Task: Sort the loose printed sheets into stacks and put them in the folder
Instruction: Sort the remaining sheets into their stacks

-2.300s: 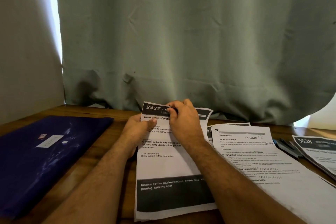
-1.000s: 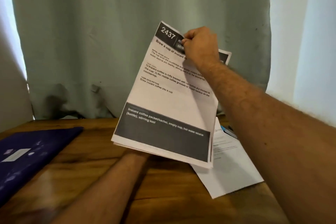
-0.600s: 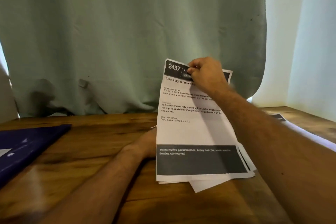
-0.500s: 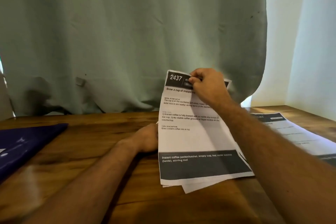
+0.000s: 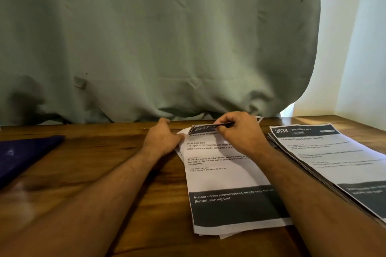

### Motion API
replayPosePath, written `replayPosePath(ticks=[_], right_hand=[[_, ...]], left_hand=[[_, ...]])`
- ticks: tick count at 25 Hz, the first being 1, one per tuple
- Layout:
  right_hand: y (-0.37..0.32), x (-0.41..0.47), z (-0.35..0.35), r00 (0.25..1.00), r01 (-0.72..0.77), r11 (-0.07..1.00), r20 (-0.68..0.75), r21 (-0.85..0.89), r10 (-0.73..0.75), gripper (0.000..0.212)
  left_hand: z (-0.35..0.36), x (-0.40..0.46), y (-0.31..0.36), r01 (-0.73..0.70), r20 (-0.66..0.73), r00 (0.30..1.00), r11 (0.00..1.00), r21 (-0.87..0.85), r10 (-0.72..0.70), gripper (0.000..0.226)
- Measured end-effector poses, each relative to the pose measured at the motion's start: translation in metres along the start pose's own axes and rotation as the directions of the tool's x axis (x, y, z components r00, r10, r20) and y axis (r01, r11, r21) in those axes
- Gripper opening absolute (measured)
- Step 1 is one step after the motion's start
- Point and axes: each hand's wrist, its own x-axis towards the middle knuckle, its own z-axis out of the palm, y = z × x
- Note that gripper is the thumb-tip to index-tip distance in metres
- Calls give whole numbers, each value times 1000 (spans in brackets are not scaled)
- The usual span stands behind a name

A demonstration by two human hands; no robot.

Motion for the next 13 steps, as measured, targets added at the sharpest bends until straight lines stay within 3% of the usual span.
replayPosePath(ticks=[7, 13], right_hand=[[-7, -9, 11, 991, 8, 996, 131, -86, 3, 32], [-9, -14, 3, 992, 66, 994, 114, -83, -56, 35]], left_hand=[[9, -8, -2, -41, -59, 998, 960, -276, 26, 70], [8, -9, -1, -101, -207, 978, 894, -437, 9, 10]])
